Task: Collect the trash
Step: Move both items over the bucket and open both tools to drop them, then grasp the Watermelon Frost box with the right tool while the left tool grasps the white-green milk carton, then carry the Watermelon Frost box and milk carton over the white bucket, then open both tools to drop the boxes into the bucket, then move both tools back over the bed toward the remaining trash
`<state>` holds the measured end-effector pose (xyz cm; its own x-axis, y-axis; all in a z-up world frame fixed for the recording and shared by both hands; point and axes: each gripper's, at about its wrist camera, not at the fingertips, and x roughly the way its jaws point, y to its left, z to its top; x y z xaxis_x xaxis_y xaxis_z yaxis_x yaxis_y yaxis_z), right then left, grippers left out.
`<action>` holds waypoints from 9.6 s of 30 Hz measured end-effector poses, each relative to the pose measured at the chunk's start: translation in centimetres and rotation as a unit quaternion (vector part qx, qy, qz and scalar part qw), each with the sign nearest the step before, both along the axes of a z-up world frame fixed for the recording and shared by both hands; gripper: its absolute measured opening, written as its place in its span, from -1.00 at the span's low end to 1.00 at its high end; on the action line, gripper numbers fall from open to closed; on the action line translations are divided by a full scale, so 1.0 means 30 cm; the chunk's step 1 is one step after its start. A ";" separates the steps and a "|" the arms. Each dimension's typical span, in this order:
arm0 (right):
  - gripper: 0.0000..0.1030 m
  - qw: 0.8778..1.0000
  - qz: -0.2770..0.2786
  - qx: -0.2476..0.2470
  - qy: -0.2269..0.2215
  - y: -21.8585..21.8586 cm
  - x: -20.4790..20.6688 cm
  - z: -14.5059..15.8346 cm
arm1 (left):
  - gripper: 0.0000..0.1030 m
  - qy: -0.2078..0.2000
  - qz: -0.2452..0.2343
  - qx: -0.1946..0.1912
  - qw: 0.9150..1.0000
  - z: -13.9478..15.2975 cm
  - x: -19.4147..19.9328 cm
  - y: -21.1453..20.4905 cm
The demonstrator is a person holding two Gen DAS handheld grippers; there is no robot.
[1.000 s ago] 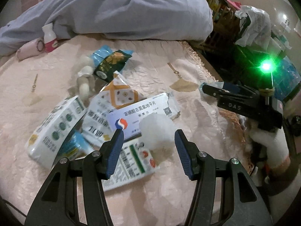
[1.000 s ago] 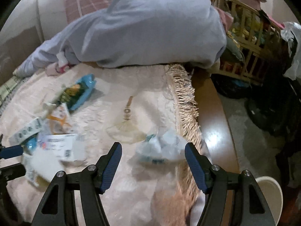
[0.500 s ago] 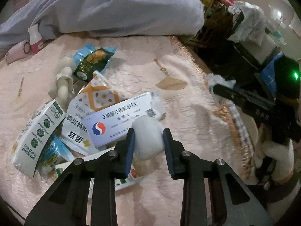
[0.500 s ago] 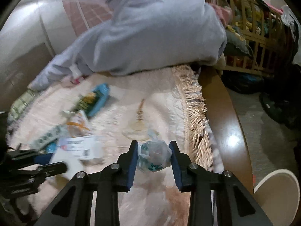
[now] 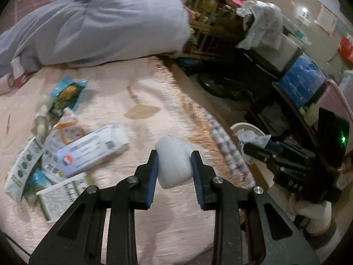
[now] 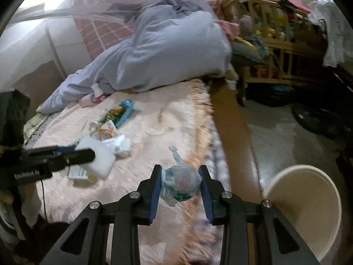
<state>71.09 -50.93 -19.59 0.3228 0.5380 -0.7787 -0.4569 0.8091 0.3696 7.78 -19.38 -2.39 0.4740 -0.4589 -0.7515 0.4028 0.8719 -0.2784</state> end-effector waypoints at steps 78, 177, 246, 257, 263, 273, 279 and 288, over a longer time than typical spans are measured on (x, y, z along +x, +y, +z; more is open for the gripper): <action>0.30 0.996 0.044 0.019 0.080 0.137 -0.117 -0.078 | 0.01 -0.029 0.131 0.131 0.982 -0.082 0.003 0.411; 0.01 0.998 -0.036 -0.037 0.020 -0.218 -0.099 0.010 | -0.23 -0.042 -0.042 0.071 0.996 -0.006 -0.012 -0.280; 0.35 0.995 -0.076 -0.038 0.053 -0.121 -0.081 -0.072 | -0.03 -0.031 0.033 0.108 0.993 -0.086 0.055 -0.044; 0.35 0.998 0.014 -0.024 0.060 0.176 -0.106 -0.068 | -0.03 -0.010 0.135 0.131 0.982 -0.141 0.073 0.376; 0.35 0.997 0.055 -0.021 0.057 0.325 -0.116 -0.068 | -0.03 -0.004 0.174 0.138 0.975 -0.180 0.163 0.466; 0.36 0.997 0.042 -0.030 0.058 0.289 -0.090 -0.076 | -0.04 0.031 0.148 0.155 0.976 -0.287 0.282 0.392; 0.37 0.998 0.012 -0.026 0.064 0.220 -0.046 -0.086 | -0.04 0.019 0.059 0.158 0.985 -0.280 0.160 0.250; 0.39 0.998 0.013 -0.018 0.063 0.238 -0.039 -0.053 | -0.04 -0.002 0.049 0.134 0.990 -0.184 0.114 0.281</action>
